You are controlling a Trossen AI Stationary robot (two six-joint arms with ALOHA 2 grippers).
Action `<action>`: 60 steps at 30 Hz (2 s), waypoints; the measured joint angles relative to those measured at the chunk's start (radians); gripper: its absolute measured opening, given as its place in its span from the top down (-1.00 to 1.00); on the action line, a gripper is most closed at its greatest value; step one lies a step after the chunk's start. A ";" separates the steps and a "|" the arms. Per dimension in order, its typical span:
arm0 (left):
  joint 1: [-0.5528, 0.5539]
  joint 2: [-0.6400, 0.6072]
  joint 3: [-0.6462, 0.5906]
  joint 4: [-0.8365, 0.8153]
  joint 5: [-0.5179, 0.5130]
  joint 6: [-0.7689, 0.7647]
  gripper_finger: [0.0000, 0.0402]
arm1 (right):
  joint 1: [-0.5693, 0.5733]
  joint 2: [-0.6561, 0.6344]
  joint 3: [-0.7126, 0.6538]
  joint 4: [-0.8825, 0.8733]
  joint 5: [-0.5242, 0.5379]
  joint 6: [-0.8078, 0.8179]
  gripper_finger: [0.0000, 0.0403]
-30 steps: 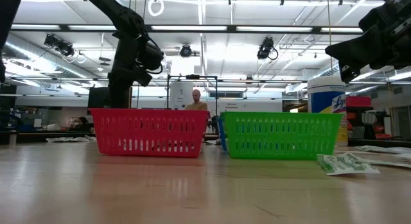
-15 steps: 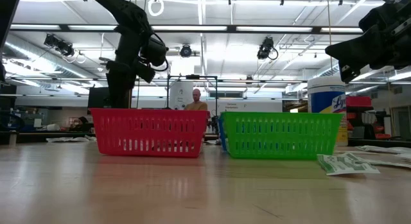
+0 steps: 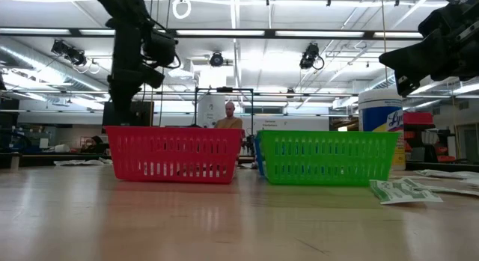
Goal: Pick & Place First Aid Supplies
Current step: Put the gray towelette pack into the black bin
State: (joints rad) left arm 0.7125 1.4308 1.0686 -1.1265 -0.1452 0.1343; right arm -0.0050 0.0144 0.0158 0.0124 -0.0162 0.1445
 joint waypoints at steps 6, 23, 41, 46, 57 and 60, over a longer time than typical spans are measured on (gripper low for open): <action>0.009 -0.083 -0.103 0.023 -0.145 -0.183 -0.62 | 0.000 0.000 0.000 0.000 0.000 0.000 0.91; -0.151 -0.101 -0.207 0.103 -0.086 -0.712 -0.62 | 0.000 0.000 0.000 0.000 0.000 0.000 0.91; -0.016 -0.169 -0.327 0.310 -0.175 -0.832 -0.62 | 0.000 0.000 0.000 0.000 0.000 0.000 0.91; 0.029 -0.161 -0.327 0.263 -0.157 -0.822 -0.62 | 0.000 0.000 0.000 0.001 0.000 0.000 0.91; 0.071 -0.050 -0.327 0.199 -0.213 -0.776 -0.62 | 0.000 0.000 0.000 0.000 0.000 0.000 0.91; 0.076 -0.025 -0.327 0.199 -0.222 -0.776 -0.62 | 0.000 0.000 0.000 0.000 0.000 0.000 0.91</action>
State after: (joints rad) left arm 0.7883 1.4056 0.7418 -0.9277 -0.3676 -0.6416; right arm -0.0050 0.0143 0.0154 0.0128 -0.0158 0.1445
